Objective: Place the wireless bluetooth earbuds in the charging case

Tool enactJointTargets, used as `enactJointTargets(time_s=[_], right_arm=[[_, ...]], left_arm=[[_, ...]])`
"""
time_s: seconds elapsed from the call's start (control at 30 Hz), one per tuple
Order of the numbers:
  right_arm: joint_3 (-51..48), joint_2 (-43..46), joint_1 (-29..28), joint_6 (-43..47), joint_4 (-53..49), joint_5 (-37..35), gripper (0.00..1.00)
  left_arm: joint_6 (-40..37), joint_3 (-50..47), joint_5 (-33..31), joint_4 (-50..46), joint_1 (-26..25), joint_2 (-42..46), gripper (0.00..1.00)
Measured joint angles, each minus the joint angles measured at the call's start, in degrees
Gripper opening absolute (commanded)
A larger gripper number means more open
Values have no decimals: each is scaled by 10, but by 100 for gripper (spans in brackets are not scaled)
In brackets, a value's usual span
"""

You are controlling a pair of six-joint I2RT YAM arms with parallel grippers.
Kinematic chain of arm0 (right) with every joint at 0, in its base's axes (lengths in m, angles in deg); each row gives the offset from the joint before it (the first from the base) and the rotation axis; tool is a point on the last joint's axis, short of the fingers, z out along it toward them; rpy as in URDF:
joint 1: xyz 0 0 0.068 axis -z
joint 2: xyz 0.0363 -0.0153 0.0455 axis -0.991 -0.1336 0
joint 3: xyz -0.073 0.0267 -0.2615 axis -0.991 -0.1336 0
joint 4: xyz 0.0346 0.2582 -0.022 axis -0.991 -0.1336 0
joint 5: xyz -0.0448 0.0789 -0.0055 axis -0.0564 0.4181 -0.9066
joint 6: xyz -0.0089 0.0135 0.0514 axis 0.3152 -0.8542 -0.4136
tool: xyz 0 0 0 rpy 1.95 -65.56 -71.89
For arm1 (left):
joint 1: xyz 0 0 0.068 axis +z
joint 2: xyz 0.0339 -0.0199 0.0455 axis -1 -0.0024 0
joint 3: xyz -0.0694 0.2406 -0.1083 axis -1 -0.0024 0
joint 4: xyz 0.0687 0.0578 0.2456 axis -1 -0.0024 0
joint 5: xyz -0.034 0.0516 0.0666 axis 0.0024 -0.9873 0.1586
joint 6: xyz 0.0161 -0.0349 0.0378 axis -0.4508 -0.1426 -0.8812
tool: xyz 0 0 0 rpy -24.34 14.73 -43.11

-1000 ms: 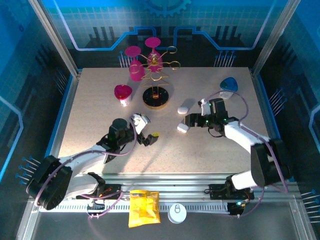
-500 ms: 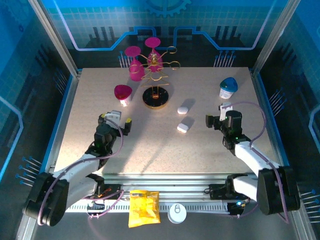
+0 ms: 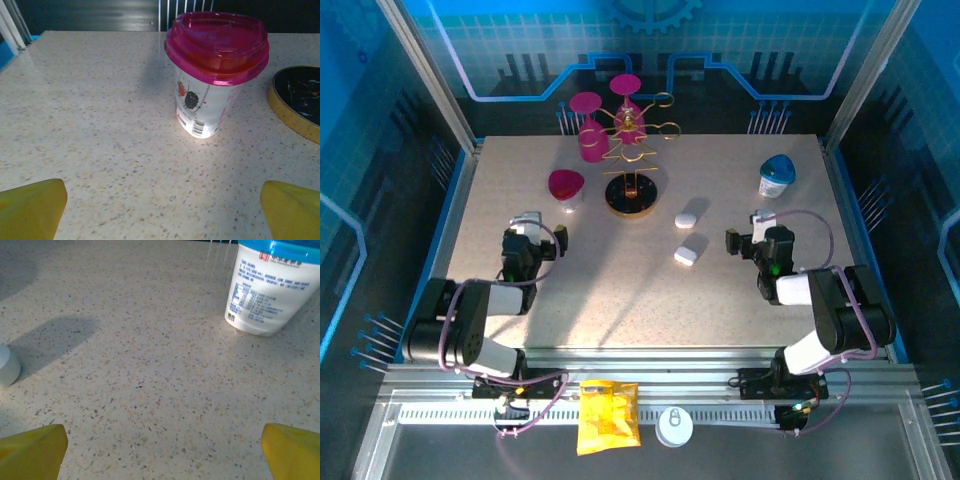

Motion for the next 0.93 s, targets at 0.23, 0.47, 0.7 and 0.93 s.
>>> enactJointTargets(time_s=[0.23, 0.47, 0.7, 0.93], right_arm=[[0, 0, 3, 0, 22, 1, 100], [0, 0, 3, 0, 28, 0, 100], [0, 0, 3, 0, 28, 0, 100], [0, 0, 3, 2, 28, -5, 100]], left_arm=[[3, 36, 6, -12, 0, -40, 99], [3, 42, 6, -12, 0, -40, 99], [3, 42, 6, -13, 0, -40, 99], [3, 42, 6, -13, 0, -40, 99]])
